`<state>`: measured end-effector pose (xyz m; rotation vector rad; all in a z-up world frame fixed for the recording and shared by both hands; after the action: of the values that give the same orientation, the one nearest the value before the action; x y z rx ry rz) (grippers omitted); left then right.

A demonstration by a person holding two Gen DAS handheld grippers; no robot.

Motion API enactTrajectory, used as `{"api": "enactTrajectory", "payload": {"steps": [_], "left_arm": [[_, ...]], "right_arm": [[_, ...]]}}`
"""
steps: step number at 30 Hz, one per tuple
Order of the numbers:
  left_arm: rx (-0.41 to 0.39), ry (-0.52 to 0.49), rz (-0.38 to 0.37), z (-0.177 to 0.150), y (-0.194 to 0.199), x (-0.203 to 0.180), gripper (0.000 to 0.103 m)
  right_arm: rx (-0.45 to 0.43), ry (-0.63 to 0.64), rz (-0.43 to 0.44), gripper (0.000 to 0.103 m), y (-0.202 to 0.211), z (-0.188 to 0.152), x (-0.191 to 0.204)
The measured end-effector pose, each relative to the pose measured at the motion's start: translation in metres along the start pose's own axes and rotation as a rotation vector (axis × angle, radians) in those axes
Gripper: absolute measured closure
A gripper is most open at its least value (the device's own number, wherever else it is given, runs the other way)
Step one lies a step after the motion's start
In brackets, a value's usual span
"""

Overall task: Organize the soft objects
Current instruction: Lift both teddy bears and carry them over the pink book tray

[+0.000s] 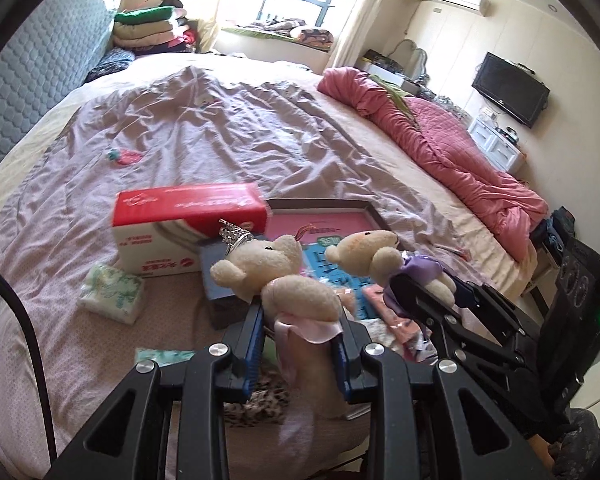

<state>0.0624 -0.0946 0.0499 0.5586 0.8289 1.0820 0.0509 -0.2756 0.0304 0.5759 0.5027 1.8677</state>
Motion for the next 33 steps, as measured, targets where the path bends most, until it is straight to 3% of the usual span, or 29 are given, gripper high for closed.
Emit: {"api": "enactTrajectory", "payload": {"steps": [14, 33], "left_arm": [[0.004, -0.097, -0.041, 0.006, -0.011, -0.052, 0.073], [0.058, -0.163, -0.03, 0.004, -0.046, -0.087, 0.073]], "right_arm": [[-0.066, -0.142, -0.1, 0.056, 0.033, 0.003, -0.065], [-0.083, -0.183, -0.17, 0.056, 0.044, -0.003, -0.091]]}}
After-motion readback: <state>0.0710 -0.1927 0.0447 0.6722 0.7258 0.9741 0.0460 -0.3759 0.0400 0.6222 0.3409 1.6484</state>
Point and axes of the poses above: each gripper's, at about its wrist camera, not at the fingertips, and y roughly against the way its jaws point, x to its left, z to its top, the point moved 1 cm from there along -y, roughly the way its jaws point, and after that the axes turned 4 degrees about x, right-handed, at the moved point
